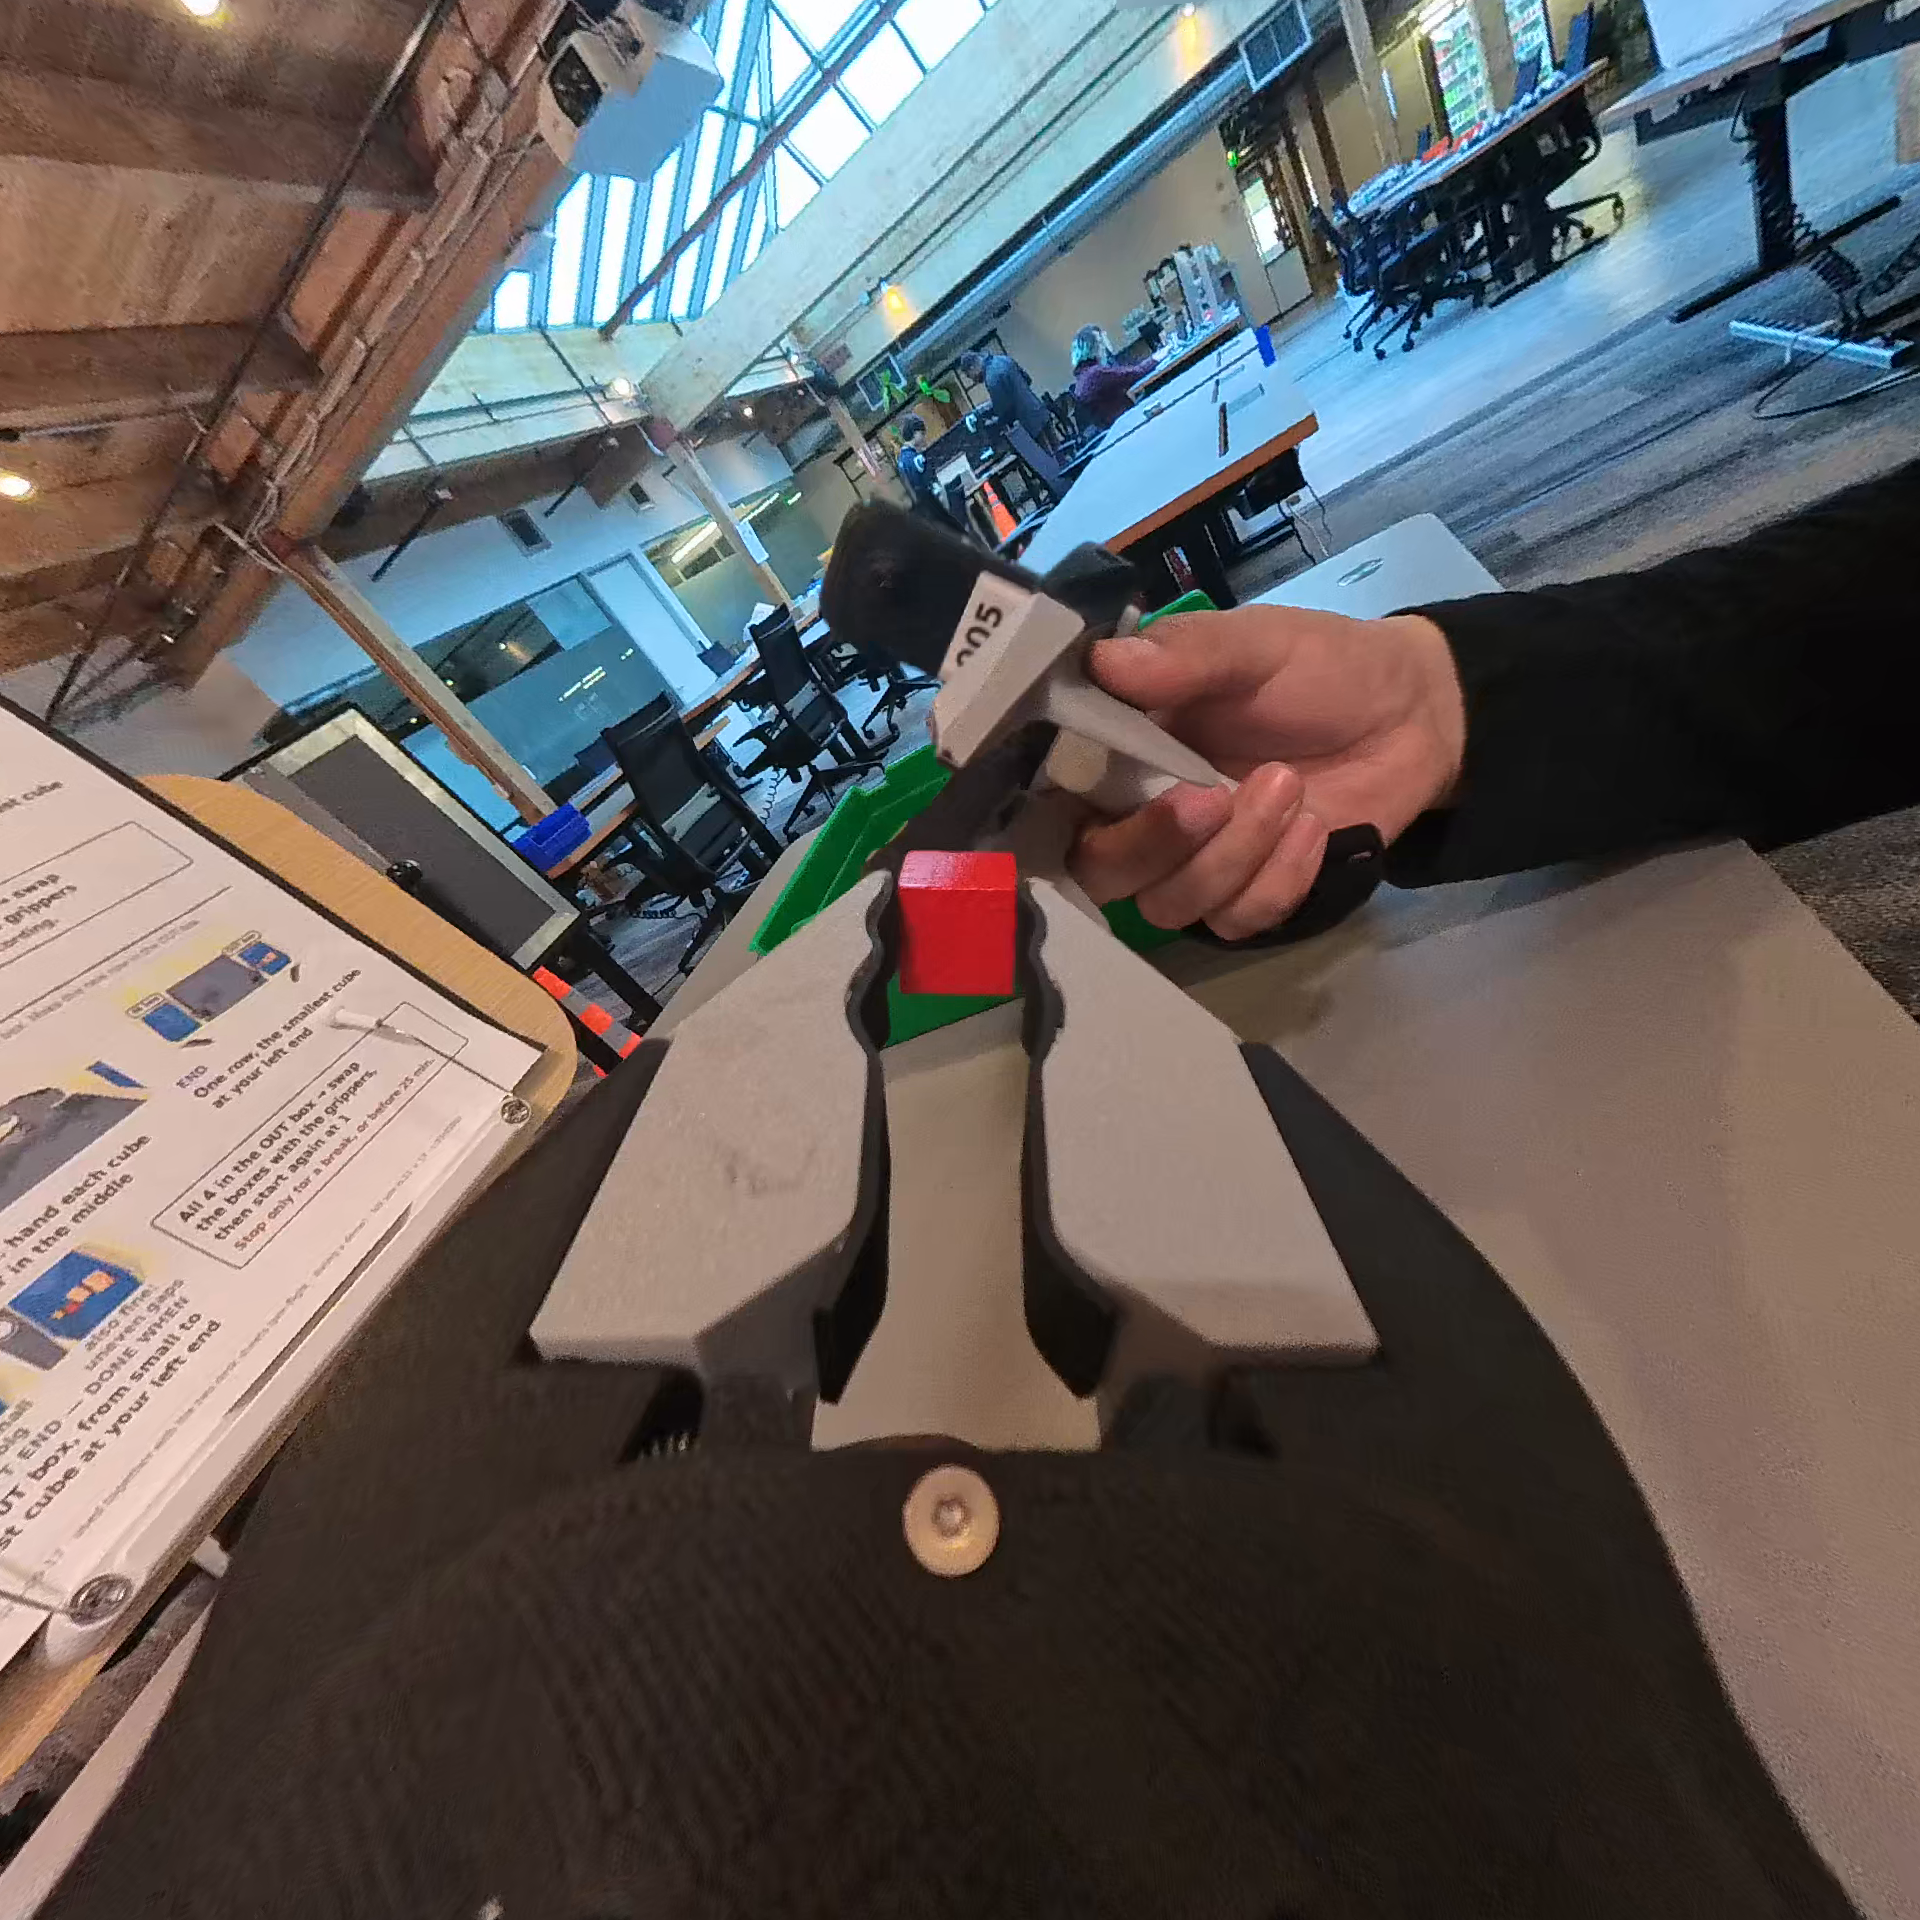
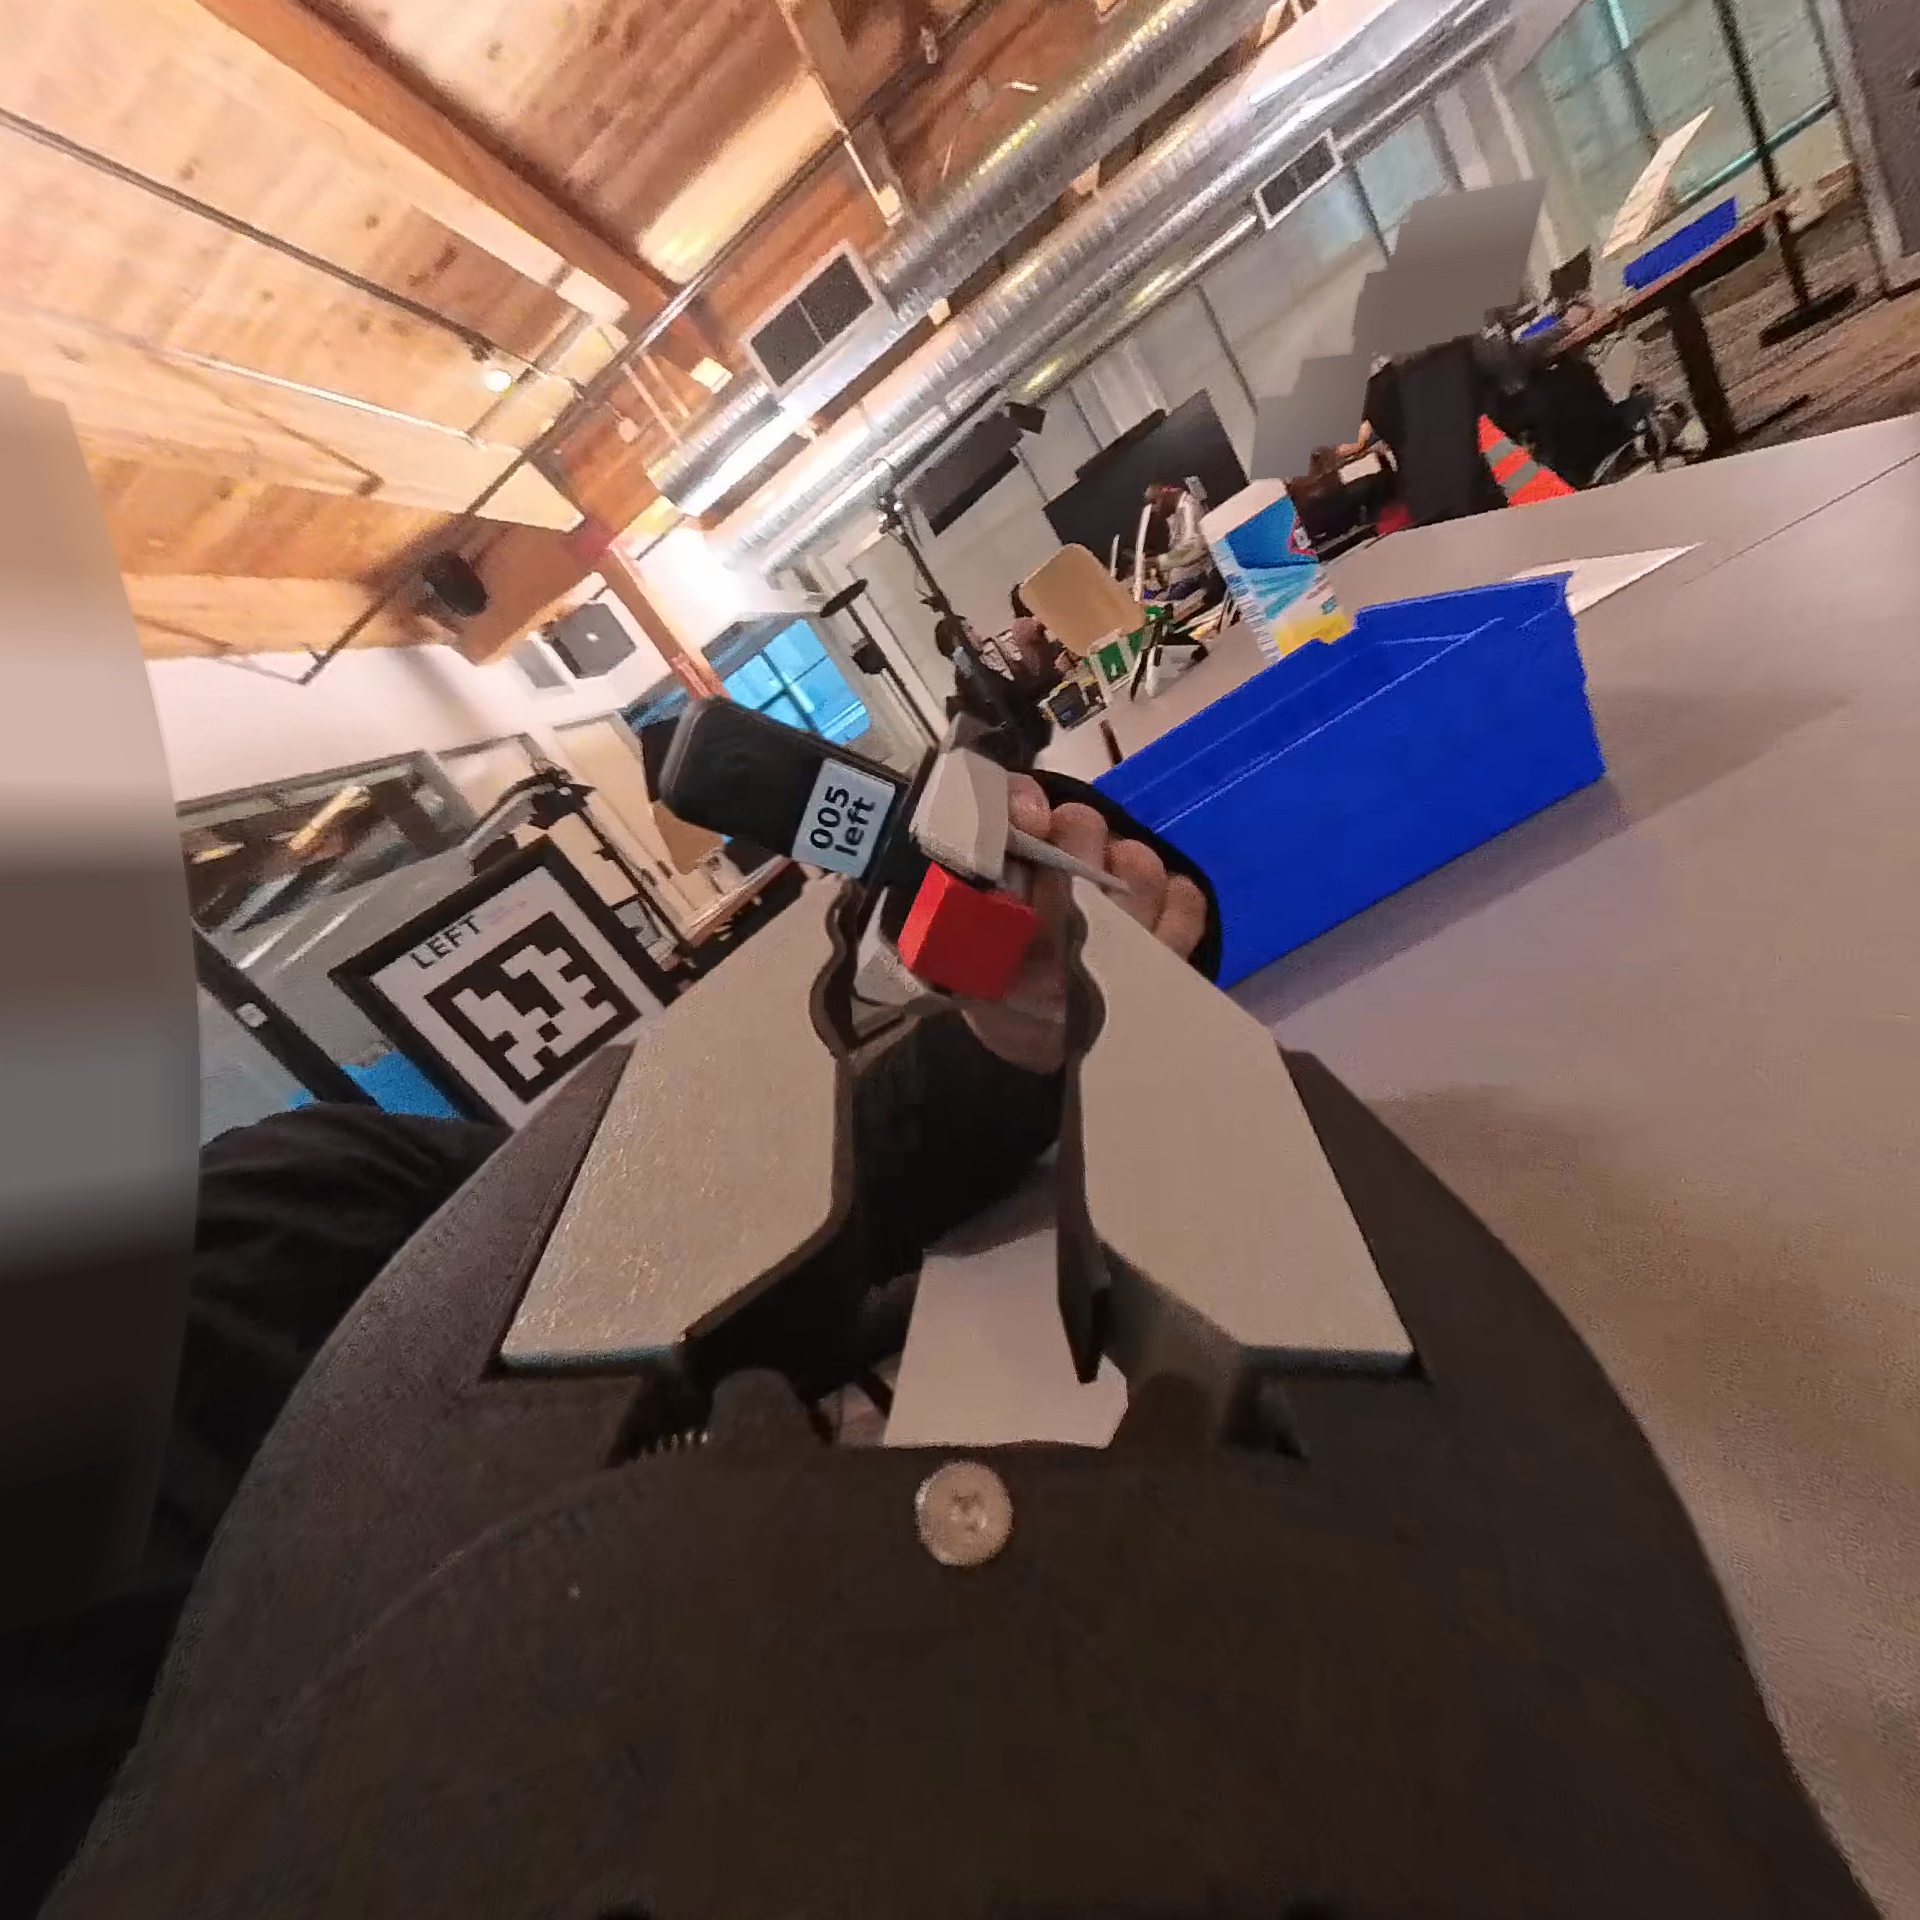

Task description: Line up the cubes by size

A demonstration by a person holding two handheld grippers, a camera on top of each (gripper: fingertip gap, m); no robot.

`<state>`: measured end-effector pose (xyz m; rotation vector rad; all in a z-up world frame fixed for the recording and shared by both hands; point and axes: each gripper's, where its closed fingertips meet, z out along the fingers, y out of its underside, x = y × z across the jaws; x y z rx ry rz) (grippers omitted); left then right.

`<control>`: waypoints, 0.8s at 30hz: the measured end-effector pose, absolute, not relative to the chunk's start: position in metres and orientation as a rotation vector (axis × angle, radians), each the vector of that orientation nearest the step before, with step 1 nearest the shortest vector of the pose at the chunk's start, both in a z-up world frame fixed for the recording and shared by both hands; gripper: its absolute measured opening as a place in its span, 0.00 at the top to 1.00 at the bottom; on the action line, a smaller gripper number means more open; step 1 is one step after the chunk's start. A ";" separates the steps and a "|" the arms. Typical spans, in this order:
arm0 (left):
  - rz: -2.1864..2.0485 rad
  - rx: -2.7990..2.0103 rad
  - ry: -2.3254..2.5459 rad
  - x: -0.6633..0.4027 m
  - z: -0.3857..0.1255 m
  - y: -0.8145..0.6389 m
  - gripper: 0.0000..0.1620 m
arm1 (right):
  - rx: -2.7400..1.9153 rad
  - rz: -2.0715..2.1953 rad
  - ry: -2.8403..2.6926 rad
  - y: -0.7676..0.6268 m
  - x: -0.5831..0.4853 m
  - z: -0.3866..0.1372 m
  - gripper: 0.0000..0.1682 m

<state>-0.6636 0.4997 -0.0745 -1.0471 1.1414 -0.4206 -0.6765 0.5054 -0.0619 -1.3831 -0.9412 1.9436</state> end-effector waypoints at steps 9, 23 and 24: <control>-0.394 -1.009 1.179 -0.659 -0.074 0.492 0.88 | -1.445 2.079 -1.010 0.489 -0.689 -0.072 0.87; -0.407 -1.048 1.122 -0.663 -0.070 0.494 0.89 | -1.598 1.560 -1.052 0.494 -0.654 -0.049 0.89; -0.401 -1.052 1.133 -0.662 -0.072 0.494 0.89 | -1.622 1.472 -1.069 0.496 -0.644 -0.046 0.89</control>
